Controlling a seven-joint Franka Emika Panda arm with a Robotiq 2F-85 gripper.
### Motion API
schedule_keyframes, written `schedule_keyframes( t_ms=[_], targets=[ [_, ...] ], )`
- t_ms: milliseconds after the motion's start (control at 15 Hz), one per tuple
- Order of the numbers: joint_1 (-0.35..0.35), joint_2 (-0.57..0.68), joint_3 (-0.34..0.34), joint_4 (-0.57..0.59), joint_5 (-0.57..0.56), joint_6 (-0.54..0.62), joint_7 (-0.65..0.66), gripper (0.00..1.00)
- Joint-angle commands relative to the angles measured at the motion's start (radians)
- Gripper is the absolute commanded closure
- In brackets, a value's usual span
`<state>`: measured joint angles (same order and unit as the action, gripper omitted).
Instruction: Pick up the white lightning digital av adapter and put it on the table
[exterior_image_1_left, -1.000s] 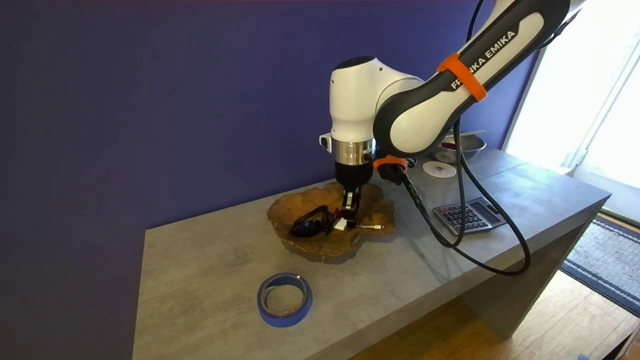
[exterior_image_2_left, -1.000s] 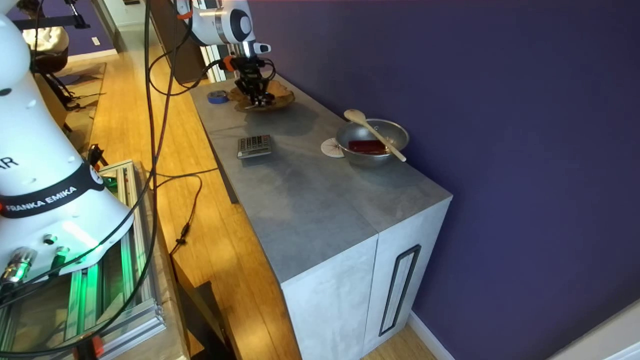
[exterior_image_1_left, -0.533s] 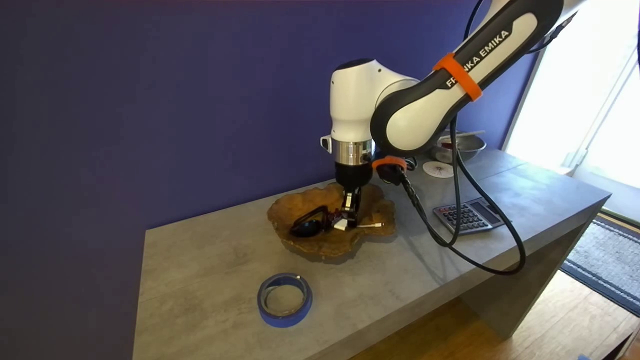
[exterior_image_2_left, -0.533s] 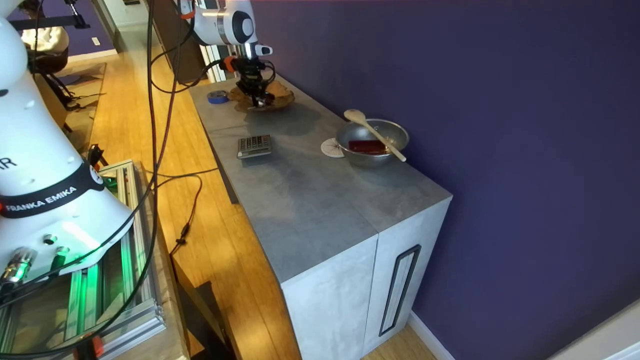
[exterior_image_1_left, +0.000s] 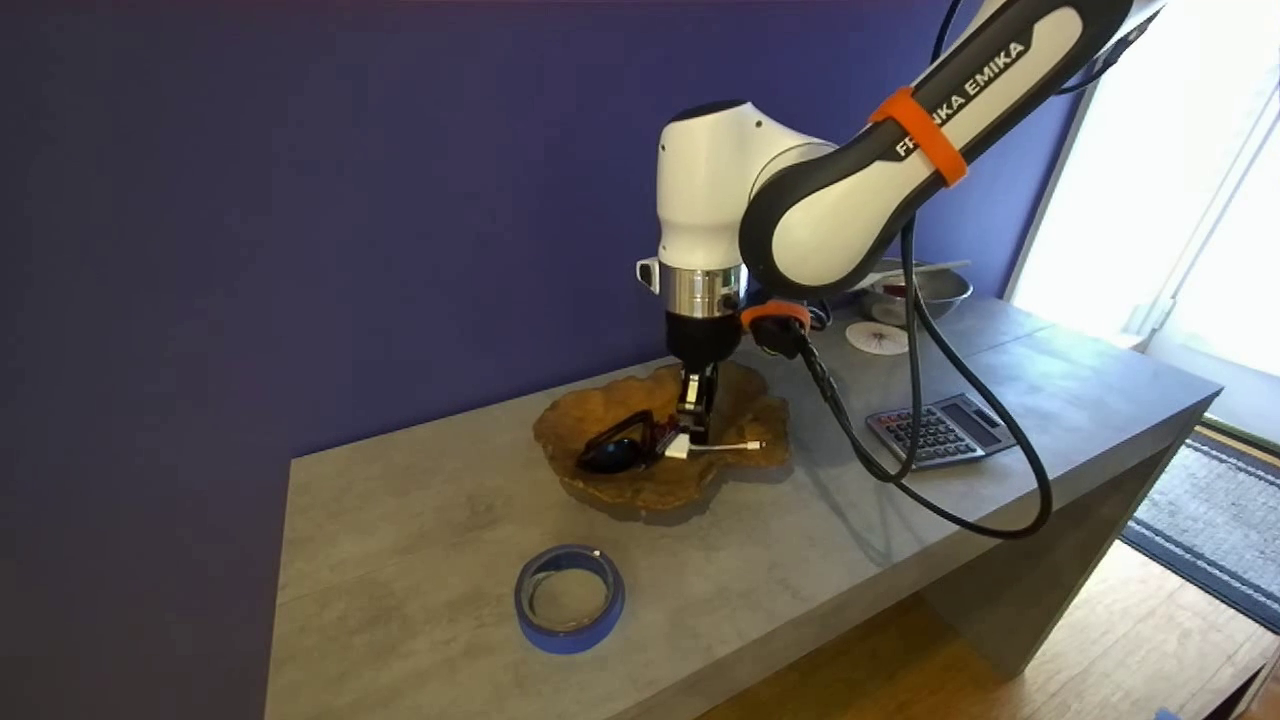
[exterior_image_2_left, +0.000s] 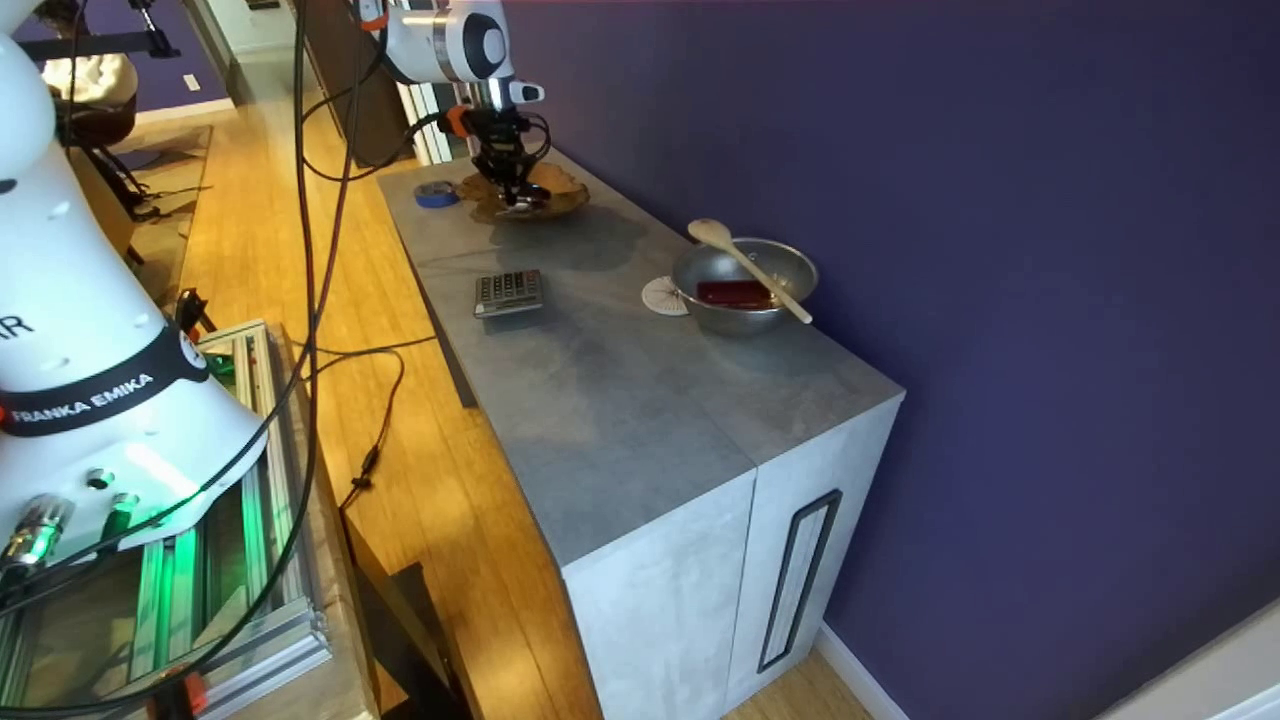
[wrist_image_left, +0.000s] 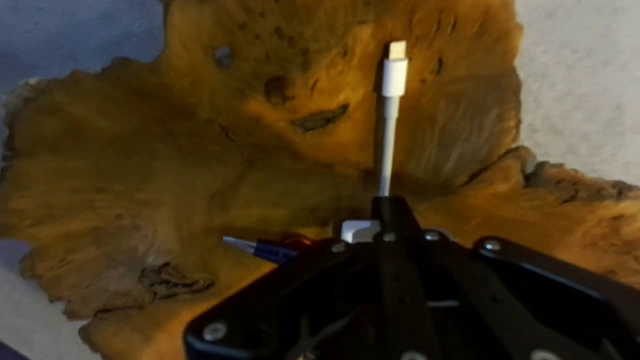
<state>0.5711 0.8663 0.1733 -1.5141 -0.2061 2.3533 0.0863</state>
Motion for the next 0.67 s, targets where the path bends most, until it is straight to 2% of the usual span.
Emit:
schedule_keyframes(
  t_ms=[0,67,200,333,600],
  targets=[
    [0.039,-0.109,-0.021,-0.086,-0.054,0.004,0.035,0.95],
    [0.036,-0.107,-0.014,-0.082,-0.052,-0.020,0.022,0.73],
    [0.036,-0.126,-0.008,-0.095,-0.060,-0.094,-0.012,0.68],
    [0.030,-0.131,-0.012,-0.107,-0.080,-0.143,-0.039,0.57],
    [-0.023,-0.095,0.013,-0.107,-0.071,-0.098,-0.122,0.29]
  ],
)
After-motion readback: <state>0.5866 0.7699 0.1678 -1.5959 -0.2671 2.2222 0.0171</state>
